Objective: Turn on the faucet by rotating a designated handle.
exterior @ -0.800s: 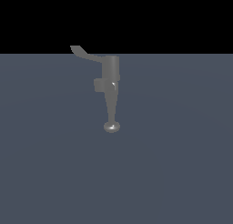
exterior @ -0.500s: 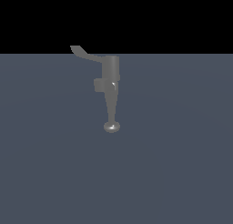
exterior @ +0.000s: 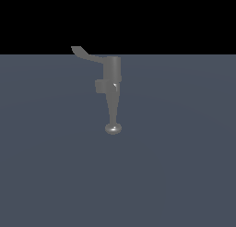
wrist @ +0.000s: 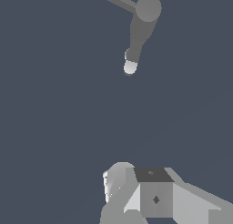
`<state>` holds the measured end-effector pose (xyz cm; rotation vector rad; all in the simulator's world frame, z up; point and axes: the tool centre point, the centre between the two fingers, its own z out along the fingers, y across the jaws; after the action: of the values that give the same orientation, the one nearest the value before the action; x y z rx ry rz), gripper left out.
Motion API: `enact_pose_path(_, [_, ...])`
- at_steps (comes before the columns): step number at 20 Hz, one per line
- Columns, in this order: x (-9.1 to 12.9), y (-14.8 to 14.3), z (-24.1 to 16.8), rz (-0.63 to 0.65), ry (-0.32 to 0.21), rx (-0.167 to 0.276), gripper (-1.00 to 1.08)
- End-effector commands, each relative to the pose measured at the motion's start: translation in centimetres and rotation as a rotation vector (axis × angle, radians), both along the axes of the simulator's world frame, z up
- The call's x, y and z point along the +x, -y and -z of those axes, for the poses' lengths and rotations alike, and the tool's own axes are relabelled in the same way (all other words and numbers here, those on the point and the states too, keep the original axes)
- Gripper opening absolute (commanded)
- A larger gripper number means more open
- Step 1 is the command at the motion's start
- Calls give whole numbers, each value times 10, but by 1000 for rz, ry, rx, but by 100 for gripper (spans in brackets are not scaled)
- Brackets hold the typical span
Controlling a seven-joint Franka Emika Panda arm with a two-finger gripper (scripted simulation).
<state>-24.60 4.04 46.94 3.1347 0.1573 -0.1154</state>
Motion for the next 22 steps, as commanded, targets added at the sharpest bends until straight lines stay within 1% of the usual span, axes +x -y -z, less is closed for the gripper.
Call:
enact_pose_path(1, [2, -1, 0, 11, 0, 1, -100])
enact_pose_path(6, [11, -2, 1, 59, 1, 5, -100])
enact_pose_path(11, [24, -4, 3, 134, 2, 10, -100])
enact_pose_path(22, [69, -13, 12, 384, 1, 21, -100])
